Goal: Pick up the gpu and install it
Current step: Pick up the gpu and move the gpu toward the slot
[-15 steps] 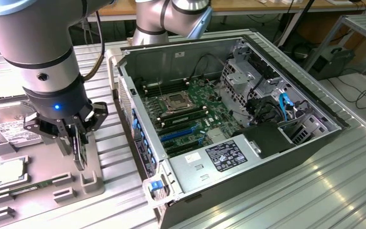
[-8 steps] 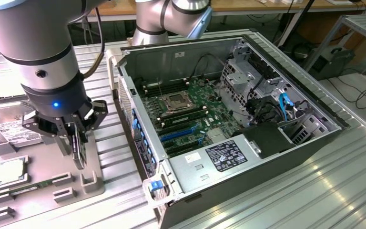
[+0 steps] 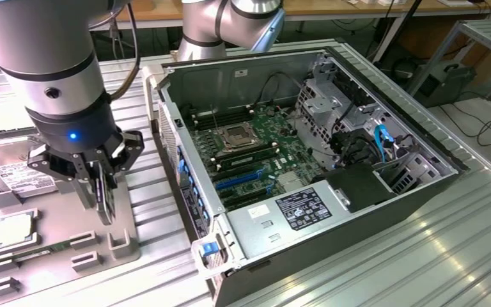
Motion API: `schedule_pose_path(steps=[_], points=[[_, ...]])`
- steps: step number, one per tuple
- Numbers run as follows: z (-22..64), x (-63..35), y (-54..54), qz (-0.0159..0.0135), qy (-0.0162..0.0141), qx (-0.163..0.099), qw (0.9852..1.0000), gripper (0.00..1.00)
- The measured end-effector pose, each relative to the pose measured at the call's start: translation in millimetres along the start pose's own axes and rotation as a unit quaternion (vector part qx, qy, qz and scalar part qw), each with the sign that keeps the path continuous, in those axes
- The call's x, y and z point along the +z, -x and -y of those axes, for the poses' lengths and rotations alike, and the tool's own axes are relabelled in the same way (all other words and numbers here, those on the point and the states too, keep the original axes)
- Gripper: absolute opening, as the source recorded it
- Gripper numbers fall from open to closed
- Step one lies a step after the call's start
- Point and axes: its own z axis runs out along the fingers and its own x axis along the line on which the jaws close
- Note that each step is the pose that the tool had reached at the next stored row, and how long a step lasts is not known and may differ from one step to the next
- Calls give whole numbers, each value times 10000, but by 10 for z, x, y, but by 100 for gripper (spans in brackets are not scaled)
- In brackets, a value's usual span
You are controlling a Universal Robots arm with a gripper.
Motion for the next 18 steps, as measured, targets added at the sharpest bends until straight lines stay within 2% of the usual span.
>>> schedule_pose_path(steps=[10, 18], points=[[-2, -68, 1, -2, 20, 0, 10000, 28], [-1, -103, 1, -4, 51, 1, 10000, 28]])
